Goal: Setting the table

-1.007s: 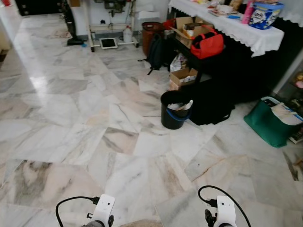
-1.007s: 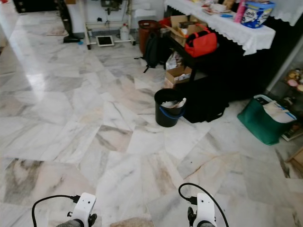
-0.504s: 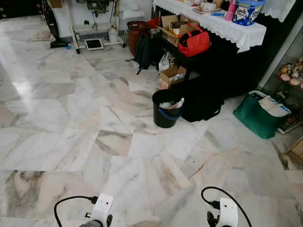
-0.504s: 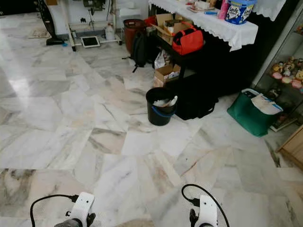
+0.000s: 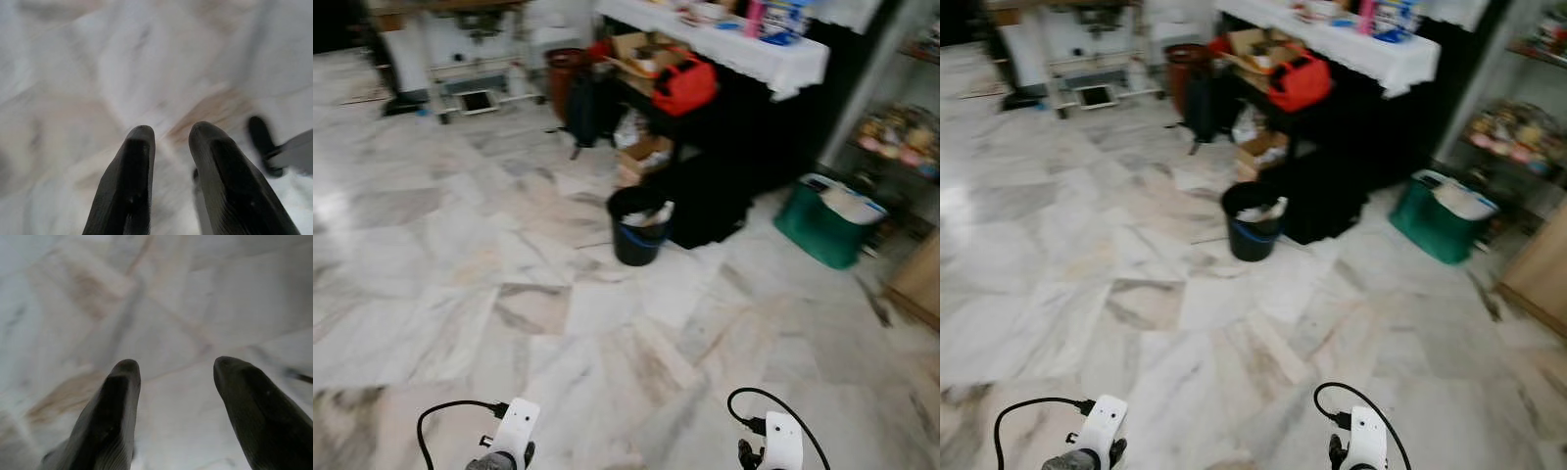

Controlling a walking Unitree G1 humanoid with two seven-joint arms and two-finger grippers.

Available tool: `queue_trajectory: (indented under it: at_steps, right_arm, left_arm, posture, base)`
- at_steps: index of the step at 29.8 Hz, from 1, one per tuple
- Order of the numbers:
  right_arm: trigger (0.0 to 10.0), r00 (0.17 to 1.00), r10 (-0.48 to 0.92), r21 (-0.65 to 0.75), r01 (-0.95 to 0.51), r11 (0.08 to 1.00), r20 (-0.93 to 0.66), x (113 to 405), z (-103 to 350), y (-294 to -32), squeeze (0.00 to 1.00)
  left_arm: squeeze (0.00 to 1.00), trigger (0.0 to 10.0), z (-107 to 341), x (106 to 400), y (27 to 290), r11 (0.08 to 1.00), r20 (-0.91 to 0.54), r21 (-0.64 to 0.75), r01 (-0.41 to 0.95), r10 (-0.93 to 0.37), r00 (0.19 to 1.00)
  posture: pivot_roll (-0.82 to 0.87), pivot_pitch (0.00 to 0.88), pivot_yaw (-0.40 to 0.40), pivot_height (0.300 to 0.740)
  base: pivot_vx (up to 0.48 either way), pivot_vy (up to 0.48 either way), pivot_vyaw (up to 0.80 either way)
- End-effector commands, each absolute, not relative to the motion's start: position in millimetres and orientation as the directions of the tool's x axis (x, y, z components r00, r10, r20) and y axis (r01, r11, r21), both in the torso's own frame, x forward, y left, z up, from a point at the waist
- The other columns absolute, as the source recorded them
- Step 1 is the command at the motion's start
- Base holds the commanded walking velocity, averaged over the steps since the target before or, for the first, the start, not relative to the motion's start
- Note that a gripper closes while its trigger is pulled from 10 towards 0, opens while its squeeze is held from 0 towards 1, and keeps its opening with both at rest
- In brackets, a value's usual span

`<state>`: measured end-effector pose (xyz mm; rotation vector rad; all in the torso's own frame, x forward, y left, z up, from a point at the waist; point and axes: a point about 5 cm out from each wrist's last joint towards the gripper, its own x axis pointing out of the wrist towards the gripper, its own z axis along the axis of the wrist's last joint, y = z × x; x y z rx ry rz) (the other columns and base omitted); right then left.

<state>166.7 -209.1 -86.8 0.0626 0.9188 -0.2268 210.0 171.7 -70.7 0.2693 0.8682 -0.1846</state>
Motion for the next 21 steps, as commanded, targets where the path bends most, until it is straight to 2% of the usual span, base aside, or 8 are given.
queue_trajectory:
  at_steps: [1, 21]
  right_arm:
    - [10.0, 0.592, -0.163, -0.031, 0.226, 0.974, -0.789, 169.7, -86.1, -205.5, 0.00]
    - [10.0, 0.595, -0.155, -0.031, 0.214, 0.976, -0.789, 171.2, -85.6, -204.4, 0.00]
  left_arm:
    - [0.00, 10.0, -78.3, 196.6, 175.4, 0.952, -0.806, 0.153, 0.265, -0.035, 0.591]
    - [0.00, 10.0, -78.1, 197.0, 172.9, 0.956, -0.802, 0.142, 0.257, -0.042, 0.596]
  posture:
    - [0.01, 0.000, -0.028, 0.736]
    - [0.00, 0.000, -0.035, 0.736]
  base:
    - [0.000, 0.000, -0.77]
    - [0.000, 0.000, -0.77]
